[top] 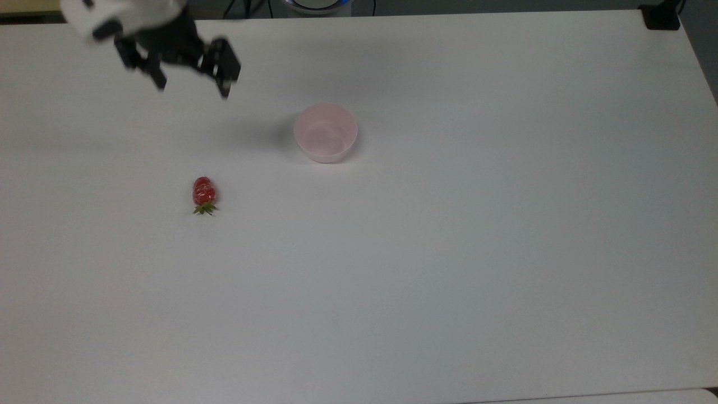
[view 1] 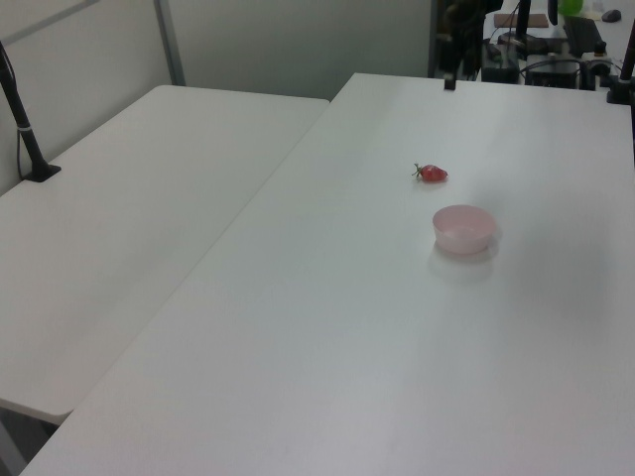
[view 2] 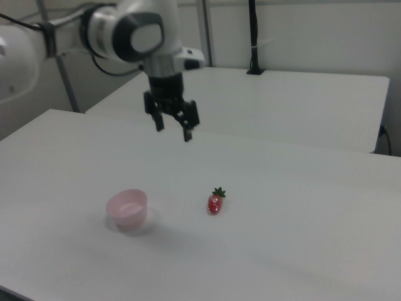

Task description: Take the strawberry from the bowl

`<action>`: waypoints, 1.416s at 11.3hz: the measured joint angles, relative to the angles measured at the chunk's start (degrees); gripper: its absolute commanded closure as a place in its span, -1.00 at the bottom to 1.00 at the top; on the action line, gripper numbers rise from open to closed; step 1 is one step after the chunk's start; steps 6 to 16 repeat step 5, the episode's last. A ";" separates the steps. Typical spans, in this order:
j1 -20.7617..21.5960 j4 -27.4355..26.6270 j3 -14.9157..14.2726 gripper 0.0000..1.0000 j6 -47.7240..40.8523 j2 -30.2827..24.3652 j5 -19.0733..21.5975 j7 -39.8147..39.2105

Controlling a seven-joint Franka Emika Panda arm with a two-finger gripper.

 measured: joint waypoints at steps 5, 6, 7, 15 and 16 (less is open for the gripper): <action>10.51 -2.68 -7.40 -1.00 -6.15 -12.57 0.92 8.03; 10.51 -2.68 -7.40 -1.00 -6.15 -12.57 0.92 8.03; 10.51 -2.68 -7.40 -1.00 -6.15 -12.57 0.92 8.03; 10.51 -2.68 -7.40 -1.00 -6.15 -12.57 0.92 8.03; 10.51 -2.68 -7.40 -1.00 -6.15 -12.57 0.92 8.03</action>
